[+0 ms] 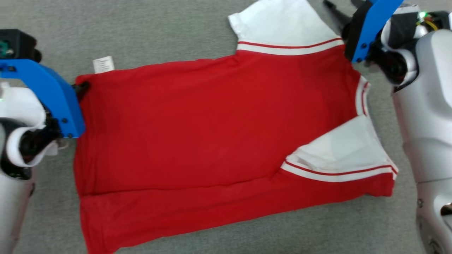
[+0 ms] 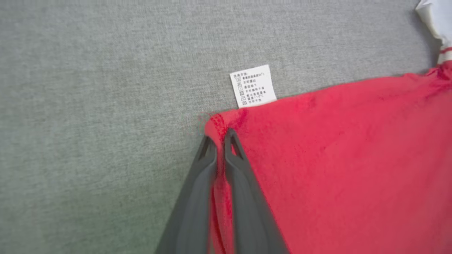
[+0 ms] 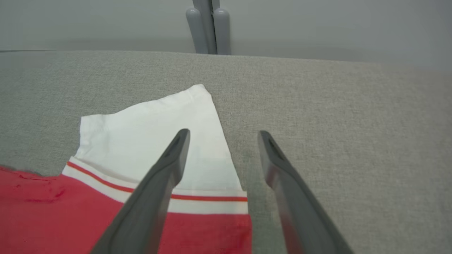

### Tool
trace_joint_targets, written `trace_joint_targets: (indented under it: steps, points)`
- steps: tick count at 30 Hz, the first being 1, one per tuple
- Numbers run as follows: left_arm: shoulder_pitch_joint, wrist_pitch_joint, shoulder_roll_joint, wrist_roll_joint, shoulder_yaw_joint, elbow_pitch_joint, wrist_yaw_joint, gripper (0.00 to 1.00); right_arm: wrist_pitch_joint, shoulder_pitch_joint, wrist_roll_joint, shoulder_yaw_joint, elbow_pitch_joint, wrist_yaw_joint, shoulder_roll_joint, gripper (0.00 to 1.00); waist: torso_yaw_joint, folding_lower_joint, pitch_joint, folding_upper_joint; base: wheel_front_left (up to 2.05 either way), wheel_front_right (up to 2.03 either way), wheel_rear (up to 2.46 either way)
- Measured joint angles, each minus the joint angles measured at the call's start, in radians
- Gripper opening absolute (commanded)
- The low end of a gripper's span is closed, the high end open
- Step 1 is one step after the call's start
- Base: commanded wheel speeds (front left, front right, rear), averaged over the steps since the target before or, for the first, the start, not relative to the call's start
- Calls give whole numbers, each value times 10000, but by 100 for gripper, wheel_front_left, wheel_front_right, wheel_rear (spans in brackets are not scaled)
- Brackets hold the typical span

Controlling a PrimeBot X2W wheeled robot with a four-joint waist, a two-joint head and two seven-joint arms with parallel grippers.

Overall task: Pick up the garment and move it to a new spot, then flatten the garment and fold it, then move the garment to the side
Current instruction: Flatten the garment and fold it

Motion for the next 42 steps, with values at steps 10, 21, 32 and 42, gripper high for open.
trace_joint_targets:
  steps: [10,21,32,42]
  points:
    - [-5,-1829,-1444,40,-610,-332,-918,0,247,-1254,-1172,-867,1365,0,-865,100,1769,-1,286,0,0,0,0]
    - [-211,-2968,-2615,-88,-997,184,-1342,0,420,-1345,-2215,-1141,2021,0,-1185,100,2836,-1,806,0,0,0,0]
    - [-129,-4378,-2502,221,-284,986,-815,0,-731,-1263,-961,-581,1235,2,-1212,0,2382,-1,622,0,0,0,0]
    - [1208,-5931,-2533,-105,215,1310,-1214,0,-1298,923,1455,639,-890,0,-2182,0,1709,-1,-400,0,0,0,0]
